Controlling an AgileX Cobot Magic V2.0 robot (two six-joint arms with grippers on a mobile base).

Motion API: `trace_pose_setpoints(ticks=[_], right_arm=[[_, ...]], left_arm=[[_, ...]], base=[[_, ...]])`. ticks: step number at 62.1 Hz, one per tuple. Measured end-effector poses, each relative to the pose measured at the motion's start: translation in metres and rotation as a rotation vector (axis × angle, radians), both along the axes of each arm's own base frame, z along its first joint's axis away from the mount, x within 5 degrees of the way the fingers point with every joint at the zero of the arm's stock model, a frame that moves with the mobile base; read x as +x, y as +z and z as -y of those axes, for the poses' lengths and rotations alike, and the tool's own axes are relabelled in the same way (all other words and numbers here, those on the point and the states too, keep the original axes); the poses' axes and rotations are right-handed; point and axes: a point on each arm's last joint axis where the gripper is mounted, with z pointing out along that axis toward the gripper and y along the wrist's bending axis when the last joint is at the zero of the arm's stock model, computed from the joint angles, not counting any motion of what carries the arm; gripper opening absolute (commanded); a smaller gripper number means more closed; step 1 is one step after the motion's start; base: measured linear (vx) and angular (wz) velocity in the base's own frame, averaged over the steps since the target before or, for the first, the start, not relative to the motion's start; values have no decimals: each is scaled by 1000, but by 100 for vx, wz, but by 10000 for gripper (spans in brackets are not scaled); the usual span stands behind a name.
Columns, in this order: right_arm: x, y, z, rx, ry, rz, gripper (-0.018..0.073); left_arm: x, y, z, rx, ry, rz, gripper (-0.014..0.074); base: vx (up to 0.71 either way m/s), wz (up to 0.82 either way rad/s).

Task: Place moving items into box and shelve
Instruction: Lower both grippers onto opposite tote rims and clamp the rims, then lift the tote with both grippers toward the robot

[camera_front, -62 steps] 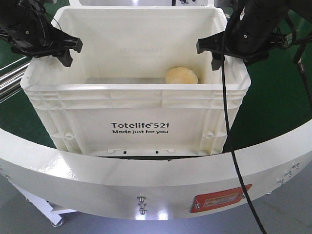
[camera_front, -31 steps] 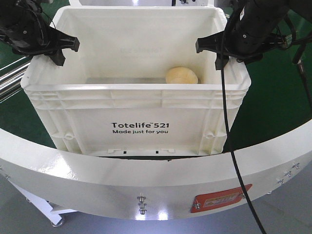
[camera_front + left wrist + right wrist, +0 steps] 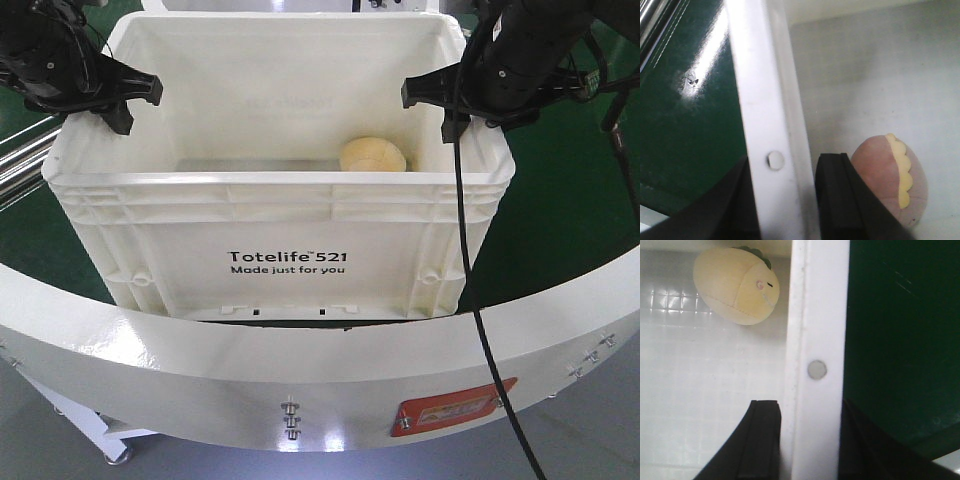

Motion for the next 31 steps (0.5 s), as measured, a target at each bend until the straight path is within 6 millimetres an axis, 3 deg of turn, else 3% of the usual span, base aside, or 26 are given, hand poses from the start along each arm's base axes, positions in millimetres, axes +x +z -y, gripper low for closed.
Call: trace_pose_setpoints(ticks=[7,12,21,31], right_arm=[[-8,11,3,7,-1,25,86],[-16,25,7,11,-5,61,59],[-37,53,9,7,-11,137,-13],[-69,79,-3,-34,-31,219,-12]], left_arm=[[-4,11,1,-29,12,25,88],[-11,31,3,-47,5,70,88],[-33,75,6,-46,-4,180,88],[-59,100,6,-24,53,241,88]], base=[[0,0],[0,0],[0,0],[0,0]])
